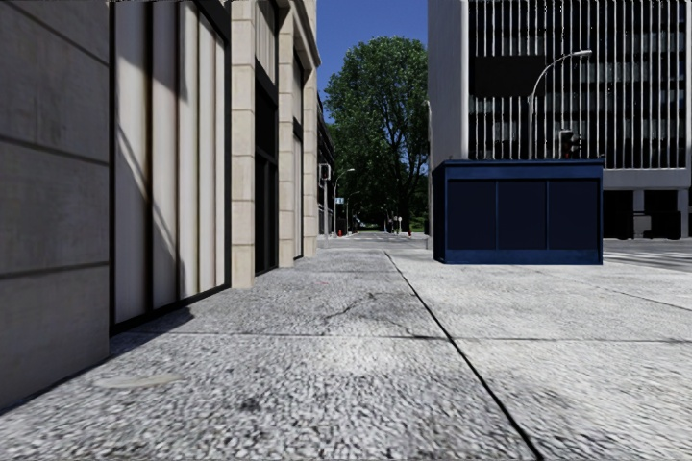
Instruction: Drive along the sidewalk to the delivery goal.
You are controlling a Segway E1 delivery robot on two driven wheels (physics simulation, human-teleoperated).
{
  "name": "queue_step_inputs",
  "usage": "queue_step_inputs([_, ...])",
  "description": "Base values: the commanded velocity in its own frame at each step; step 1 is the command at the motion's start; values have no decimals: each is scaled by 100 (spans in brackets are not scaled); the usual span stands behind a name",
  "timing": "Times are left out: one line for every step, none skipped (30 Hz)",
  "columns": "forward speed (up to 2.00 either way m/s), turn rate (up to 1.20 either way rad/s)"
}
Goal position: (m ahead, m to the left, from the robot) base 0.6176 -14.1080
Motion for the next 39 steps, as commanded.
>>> queue_step_inputs([200,0])
queue_step_inputs([200,0])
queue_step_inputs([200,0])
queue_step_inputs([200,0])
queue_step_inputs([200,0])
queue_step_inputs([200,0])
queue_step_inputs([200,0])
queue_step_inputs([200,0])
queue_step_inputs([200,0])
queue_step_inputs([200,0])
queue_step_inputs([200,0])
queue_step_inputs([200,0])
queue_step_inputs([200,0])
queue_step_inputs([200,0])
queue_step_inputs([200,0])
queue_step_inputs([200,0])
queue_step_inputs([200,0])
queue_step_inputs([200,0])
queue_step_inputs([200,0])
queue_step_inputs([200,0])
queue_step_inputs([200,0])
queue_step_inputs([200,0])
queue_step_inputs([200,0])
queue_step_inputs([200,0])
queue_step_inputs([200,0])
queue_step_inputs([200,0])
queue_step_inputs([200,0])
queue_step_inputs([200,0])
queue_step_inputs([200,0])
queue_step_inputs([200,0])
queue_step_inputs([200,0])
queue_step_inputs([200,0])
queue_step_inputs([200,0])
queue_step_inputs([200,0])
queue_step_inputs([200,0])
queue_step_inputs([200,0])
queue_step_inputs([200,0])
queue_step_inputs([200,0])
queue_step_inputs([200,0])
